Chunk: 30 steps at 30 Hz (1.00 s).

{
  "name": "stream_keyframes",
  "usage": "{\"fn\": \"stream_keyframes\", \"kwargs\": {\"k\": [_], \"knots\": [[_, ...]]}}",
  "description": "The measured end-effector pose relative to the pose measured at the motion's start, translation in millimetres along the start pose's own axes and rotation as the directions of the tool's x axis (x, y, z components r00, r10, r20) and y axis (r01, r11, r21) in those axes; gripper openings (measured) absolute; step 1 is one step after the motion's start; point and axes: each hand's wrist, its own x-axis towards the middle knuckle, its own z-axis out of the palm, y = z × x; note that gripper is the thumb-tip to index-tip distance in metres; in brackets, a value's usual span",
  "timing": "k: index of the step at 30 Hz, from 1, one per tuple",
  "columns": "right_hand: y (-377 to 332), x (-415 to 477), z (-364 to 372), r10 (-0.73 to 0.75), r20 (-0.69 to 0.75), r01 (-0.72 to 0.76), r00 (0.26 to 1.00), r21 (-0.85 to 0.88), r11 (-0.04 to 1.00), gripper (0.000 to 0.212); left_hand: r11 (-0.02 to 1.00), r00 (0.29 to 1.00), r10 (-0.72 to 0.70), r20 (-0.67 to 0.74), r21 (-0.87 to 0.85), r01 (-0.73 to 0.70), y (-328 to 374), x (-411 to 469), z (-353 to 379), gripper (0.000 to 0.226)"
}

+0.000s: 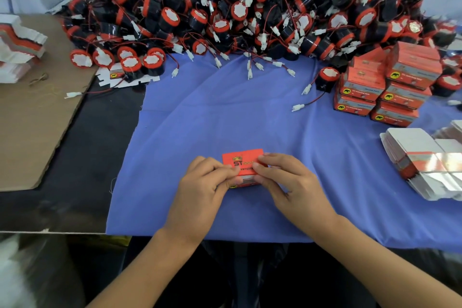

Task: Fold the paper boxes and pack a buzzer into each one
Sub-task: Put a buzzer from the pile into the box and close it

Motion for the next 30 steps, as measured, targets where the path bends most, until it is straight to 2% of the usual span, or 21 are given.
{"fn": "stream_keyframes", "kwargs": {"k": [4, 7, 9, 11, 14, 16, 18, 21, 23, 26, 30], "knots": [[1.0, 0.5, -0.4, -0.046, 0.031, 0.048, 0.998, -0.066, 0.997, 0.02, 0.983, 0.987, 0.147, 0.067, 0.104, -0.153, -8.3, -10.5, -4.9, 0.026], [-0.4, -1.9, 1.5, -0.043, 0.03, 0.045, 0.999, -0.08, 0.996, 0.019, 0.971, 0.977, 0.179, 0.119, 0.138, -0.195, -7.9, -13.5, -9.5, 0.03], [-1.0, -3.2, 2.4, -0.032, 0.029, 0.034, 0.999, -0.094, 0.995, 0.02, 0.984, 0.985, 0.135, 0.111, 0.103, -0.147, -1.2, -8.1, -8.2, 0.026], [-1.3, -3.8, 3.4, -0.019, 0.022, 0.021, 1.0, -0.095, 0.995, 0.021, 1.0, 0.99, 0.017, 0.142, 0.006, -0.018, 4.5, 1.2, -11.7, 0.021], [-0.9, -4.7, 5.2, -0.033, 0.024, 0.034, 0.999, -0.063, 0.997, 0.021, 0.988, 0.94, -0.108, 0.324, -0.067, 0.137, 1.5, 22.2, -27.9, 0.018], [1.6, -6.5, 6.6, -0.043, 0.027, 0.044, 0.999, -0.058, 0.997, 0.021, 0.991, 0.897, -0.115, 0.426, -0.015, 0.134, 1.5, 36.7, -33.5, 0.018], [3.8, -8.3, 8.1, -0.042, 0.02, 0.044, 0.999, -0.061, 0.997, 0.022, 0.995, 0.868, -0.093, 0.488, 0.085, 0.059, 11.0, 46.0, -34.2, 0.025], [4.6, -8.4, 10.5, -0.042, 0.007, 0.043, 0.999, -0.071, 0.997, 0.024, 0.951, 0.87, 0.044, 0.491, 0.246, -0.187, 26.2, 37.1, -34.5, 0.033], [4.8, -7.9, 11.1, -0.045, 0.003, 0.045, 0.999, -0.073, 0.996, 0.024, 0.929, 0.879, 0.113, 0.463, 0.264, -0.258, 25.0, 20.4, -36.9, 0.036], [4.6, -7.3, 10.9, -0.045, 0.008, 0.045, 0.999, -0.069, 0.997, 0.024, 0.935, 0.888, 0.084, 0.453, 0.271, -0.227, 20.3, 9.6, -40.7, 0.029], [3.5, -8.1, 10.8, -0.046, 0.007, 0.046, 0.999, -0.068, 0.997, 0.024, 0.948, 0.896, 0.004, 0.444, 0.283, -0.144, 26.7, 22.9, -41.7, 0.007]]}}
